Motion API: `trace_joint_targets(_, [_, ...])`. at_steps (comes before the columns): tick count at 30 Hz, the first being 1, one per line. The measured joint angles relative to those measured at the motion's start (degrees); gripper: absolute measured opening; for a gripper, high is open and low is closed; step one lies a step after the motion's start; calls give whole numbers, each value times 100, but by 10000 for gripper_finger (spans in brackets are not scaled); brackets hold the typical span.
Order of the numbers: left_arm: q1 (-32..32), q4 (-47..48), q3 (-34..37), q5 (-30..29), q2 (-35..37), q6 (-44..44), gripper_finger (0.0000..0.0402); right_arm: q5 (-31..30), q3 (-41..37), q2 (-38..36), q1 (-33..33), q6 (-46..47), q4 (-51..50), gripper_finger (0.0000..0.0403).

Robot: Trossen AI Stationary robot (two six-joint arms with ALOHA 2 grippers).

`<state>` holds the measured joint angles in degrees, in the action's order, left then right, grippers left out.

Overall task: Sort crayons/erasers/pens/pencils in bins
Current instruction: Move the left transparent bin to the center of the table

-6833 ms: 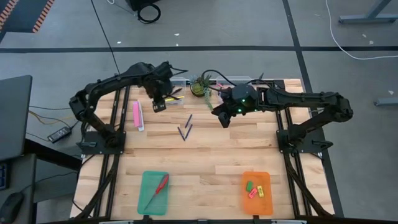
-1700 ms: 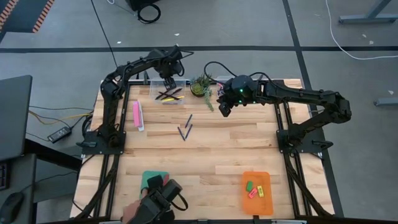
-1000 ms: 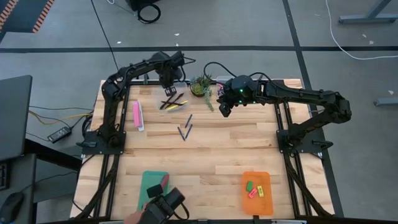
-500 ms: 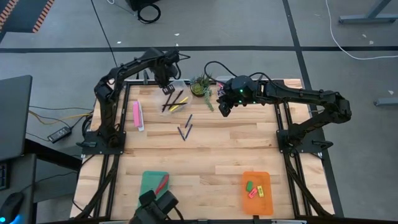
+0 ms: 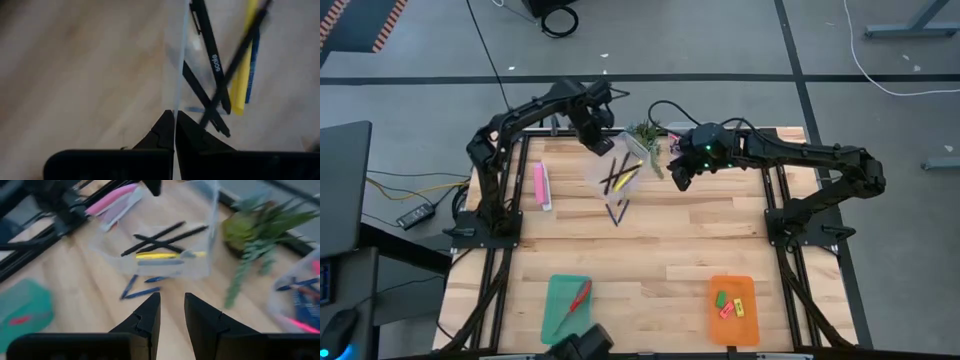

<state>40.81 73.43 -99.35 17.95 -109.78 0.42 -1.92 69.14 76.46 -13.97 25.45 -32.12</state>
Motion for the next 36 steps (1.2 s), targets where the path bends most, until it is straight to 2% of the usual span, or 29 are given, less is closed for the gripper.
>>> trace_joint_targets(4, [-382,11,0,278,5,-164,6,429,0,-123,138,58,-91,94])
trace_joint_targets(8, [-868,-135,0,261,5,-537,6,476,0,-357,376,29,-183,94])
trace_joint_targets(15, [-1838,-960,0,285,5,-1456,6,532,0,-437,1334,-1538,-189,94])
trace_joint_targets(20, [-2380,-1492,0,284,-67,-1921,5,162,-2,-151,1987,-1963,-196,94])
trace_joint_targets(23, [-2606,-1506,0,276,-202,-1924,5,110,-2,20,2100,-2070,-190,97])
trace_joint_targets(27, [-2796,-1487,0,268,-412,-1594,5,468,-2,248,2032,-2075,-323,112])
trace_joint_targets(31, [-2859,-1599,0,69,-679,-1345,12,714,-2,467,1997,-2272,-367,129])
trace_joint_targets(36, [-2834,-1692,2,9,-1081,-1300,9,735,0,779,2017,-2433,-269,134])
